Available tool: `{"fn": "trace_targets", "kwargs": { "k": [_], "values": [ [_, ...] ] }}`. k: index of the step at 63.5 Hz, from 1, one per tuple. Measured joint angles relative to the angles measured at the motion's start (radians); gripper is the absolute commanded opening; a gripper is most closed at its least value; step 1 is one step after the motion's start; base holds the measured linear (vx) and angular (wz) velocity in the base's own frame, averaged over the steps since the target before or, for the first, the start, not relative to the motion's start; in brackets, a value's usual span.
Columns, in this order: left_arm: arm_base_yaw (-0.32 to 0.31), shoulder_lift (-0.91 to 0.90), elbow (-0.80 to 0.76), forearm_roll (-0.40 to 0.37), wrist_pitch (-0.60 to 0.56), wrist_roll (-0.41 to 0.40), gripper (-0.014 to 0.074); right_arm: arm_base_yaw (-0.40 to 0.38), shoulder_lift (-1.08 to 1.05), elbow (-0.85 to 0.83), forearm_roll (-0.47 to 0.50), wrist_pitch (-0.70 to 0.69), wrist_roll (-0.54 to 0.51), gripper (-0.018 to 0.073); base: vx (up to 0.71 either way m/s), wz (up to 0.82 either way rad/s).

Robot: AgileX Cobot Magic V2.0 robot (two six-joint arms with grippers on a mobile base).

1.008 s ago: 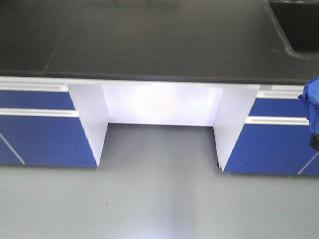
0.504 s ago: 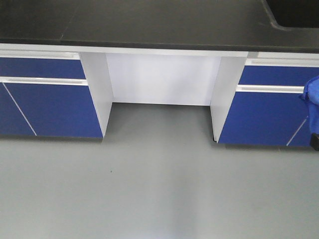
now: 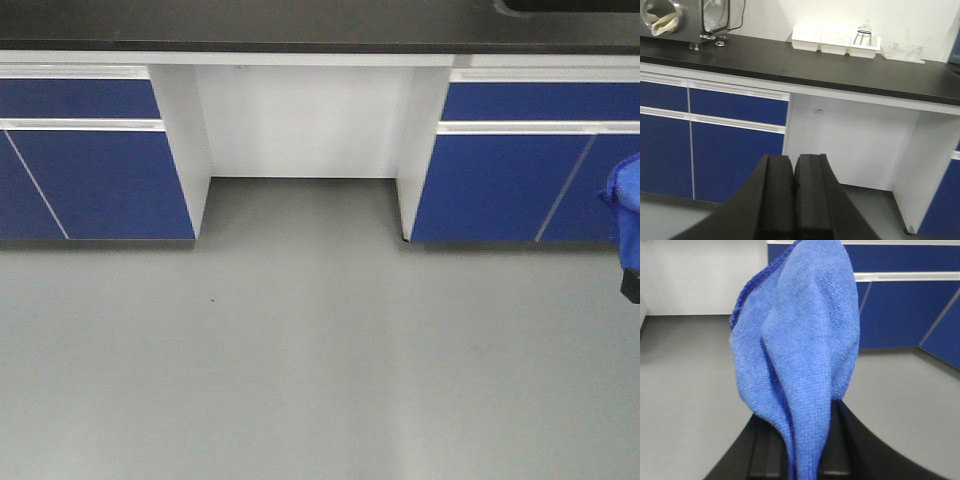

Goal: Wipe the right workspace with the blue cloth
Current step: 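Hold the cloth in the right gripper while the base backs away and turns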

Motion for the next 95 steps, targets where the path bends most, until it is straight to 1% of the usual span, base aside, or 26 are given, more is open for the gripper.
{"fn": "trace_targets", "kwargs": {
  "k": [27,70,95],
  "values": [
    [0.000,0.000,0.000,0.000,0.000,0.000,-0.0006,0.000,0.000,0.000,0.000,0.002,0.000,-0.0008,-0.21,-0.52],
    [0.000,0.000,0.000,0.000,0.000,0.000,-0.0006,0.000,0.000,0.000,0.000,0.002,0.000,-0.0008,-0.11,-0.79],
    [0.000,0.000,0.000,0.000,0.000,0.000,-0.0006,0.000,0.000,0.000,0.000,0.002,0.000,-0.0008,-0.04,-0.64]
  ]
}}
